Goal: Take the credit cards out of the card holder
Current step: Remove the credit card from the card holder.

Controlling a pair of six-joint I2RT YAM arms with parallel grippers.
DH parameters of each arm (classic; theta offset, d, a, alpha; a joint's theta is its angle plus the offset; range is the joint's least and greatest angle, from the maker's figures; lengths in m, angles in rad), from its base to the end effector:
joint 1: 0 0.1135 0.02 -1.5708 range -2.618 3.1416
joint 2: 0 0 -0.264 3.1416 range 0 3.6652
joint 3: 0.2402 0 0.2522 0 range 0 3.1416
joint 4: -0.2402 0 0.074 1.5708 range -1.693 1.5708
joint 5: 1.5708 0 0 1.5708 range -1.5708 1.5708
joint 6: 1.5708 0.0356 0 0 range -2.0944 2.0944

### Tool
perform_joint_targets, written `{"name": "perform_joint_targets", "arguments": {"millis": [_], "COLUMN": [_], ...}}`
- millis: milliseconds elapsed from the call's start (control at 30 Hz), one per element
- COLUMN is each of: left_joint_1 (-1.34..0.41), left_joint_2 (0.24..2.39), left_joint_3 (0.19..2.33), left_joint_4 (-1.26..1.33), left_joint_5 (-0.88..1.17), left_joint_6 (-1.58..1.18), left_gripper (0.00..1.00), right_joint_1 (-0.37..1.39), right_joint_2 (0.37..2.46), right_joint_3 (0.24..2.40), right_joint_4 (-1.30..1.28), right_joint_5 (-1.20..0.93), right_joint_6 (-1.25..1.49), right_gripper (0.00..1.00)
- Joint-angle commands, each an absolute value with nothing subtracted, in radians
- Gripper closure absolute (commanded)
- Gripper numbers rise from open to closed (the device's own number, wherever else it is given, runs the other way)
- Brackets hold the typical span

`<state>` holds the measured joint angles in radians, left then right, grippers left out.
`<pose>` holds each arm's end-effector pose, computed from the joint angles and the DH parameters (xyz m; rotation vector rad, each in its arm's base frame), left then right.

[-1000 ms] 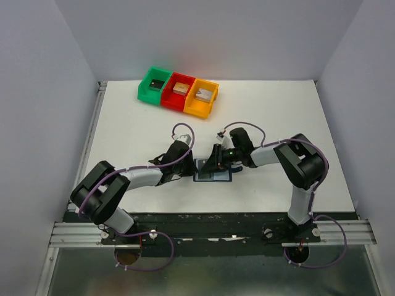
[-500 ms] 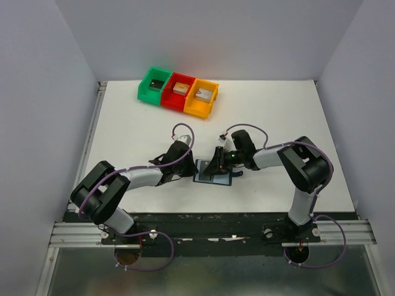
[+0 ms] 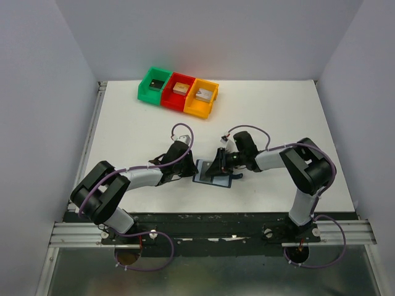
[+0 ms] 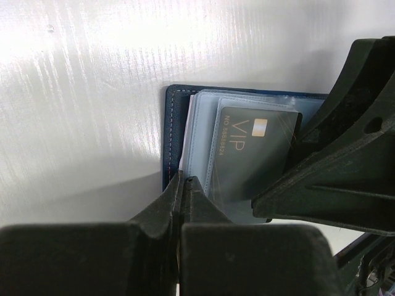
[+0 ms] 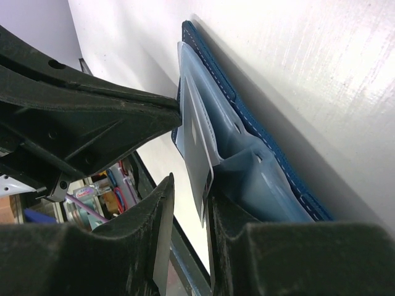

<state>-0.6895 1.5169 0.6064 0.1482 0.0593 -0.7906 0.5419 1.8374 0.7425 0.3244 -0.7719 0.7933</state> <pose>0.2167 -0.1814 0.1448 -0.0936 2.4726 -0.7679 0.2669 0.1897 0.1086 -0.1160 2.6043 1.4926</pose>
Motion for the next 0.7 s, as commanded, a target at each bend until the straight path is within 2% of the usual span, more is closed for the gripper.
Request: {"name": "perform_joint_targets", "arguments": {"millis": [0,500,667], "left_joint_1": [-0.695,-0.693,-0.692], "left_joint_2": [1.531,1.526,1.529], "left_joint_3": [0.594,0.583,0.581], "left_joint_4": [0.08,0.071,0.077], "left_joint_5": [0.017,0.009,0.009], "left_joint_6": [-0.793,-0.808,-0.808], "left_gripper": [1.0,1.0,1.0], "right_joint_1": [0.531,0.505,0.505], "right_joint_2": [1.806,1.787,1.79], "right_joint_3": [0.719,0.683,0.67], "right_joint_4": [0.339,0.357,0.434], "right_joint_5": [-0.762,-0.769,-0.799], "right_joint_6": [0.781,0.779,0.814], "right_gripper": [0.66,0.67,0.67]}}
